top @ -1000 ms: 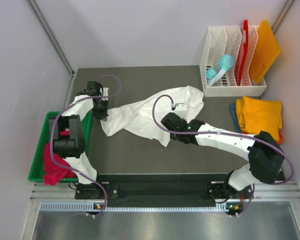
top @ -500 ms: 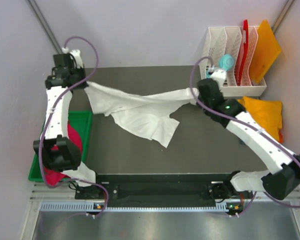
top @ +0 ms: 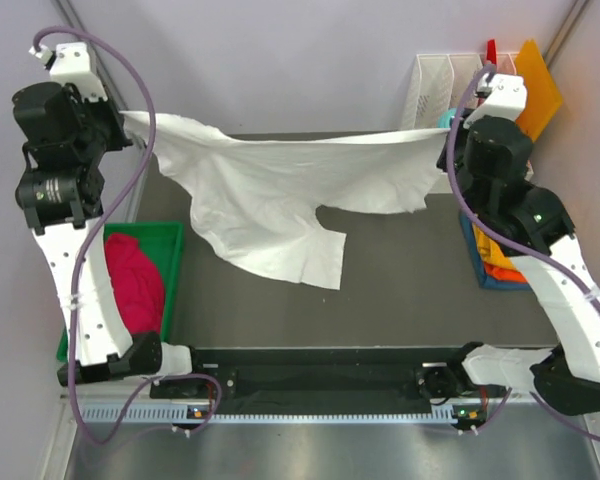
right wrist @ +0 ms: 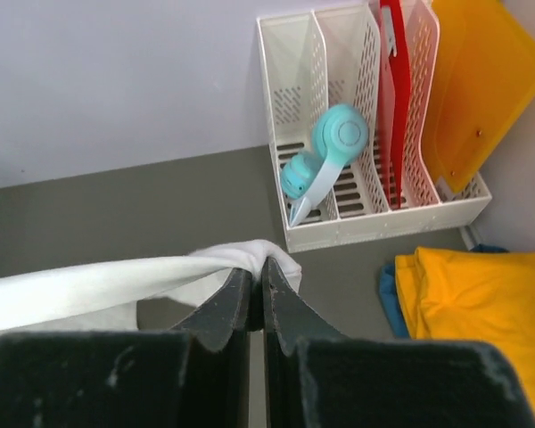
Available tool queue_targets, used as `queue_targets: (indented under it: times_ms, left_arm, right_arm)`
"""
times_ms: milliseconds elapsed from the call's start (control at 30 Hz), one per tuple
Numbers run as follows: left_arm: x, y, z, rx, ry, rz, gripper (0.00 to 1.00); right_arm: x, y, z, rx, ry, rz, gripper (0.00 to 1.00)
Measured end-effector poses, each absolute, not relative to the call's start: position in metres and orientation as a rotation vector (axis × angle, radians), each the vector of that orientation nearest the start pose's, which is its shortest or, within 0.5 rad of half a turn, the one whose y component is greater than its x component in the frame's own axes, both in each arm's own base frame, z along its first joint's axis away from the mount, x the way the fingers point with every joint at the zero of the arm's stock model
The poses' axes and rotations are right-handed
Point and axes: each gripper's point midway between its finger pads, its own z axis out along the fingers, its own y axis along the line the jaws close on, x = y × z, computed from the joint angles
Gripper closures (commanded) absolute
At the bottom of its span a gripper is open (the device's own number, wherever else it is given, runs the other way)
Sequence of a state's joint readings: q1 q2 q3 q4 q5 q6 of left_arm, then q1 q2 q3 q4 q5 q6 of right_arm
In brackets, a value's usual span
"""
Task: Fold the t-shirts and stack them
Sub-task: Flatten the tshirt out
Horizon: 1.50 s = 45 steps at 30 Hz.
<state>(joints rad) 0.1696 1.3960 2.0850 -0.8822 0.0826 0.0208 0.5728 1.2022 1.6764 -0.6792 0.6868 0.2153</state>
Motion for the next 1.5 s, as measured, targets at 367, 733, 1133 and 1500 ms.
queue_targets:
  times_ms: [367, 733, 1133, 1500]
  left_arm:
    - [0.241, 0.037, 0.607, -0.077, 1.421, 0.139, 1.0]
    - [0.183, 0.028, 0.65, -0.064, 1.257, 0.158, 1.0]
    - [0.213, 0.03, 0.578, -0.066, 1.475, 0.13, 1.0]
    - [0.432, 0.068, 0.501, -0.075, 1.742, 0.123, 1.0]
  right_arm:
    - [0.235, 0.033, 0.586, 0.191, 1.413, 0.037, 1.0]
    - [0.195, -0.001, 0.604, 0.222, 1.355, 0.063, 1.0]
    - [0.235, 0.034, 0.539, 0.15, 1.508, -0.007, 1.0]
    - [0.42, 0.077, 0.458, 0.158, 1.756, -0.186, 1.0]
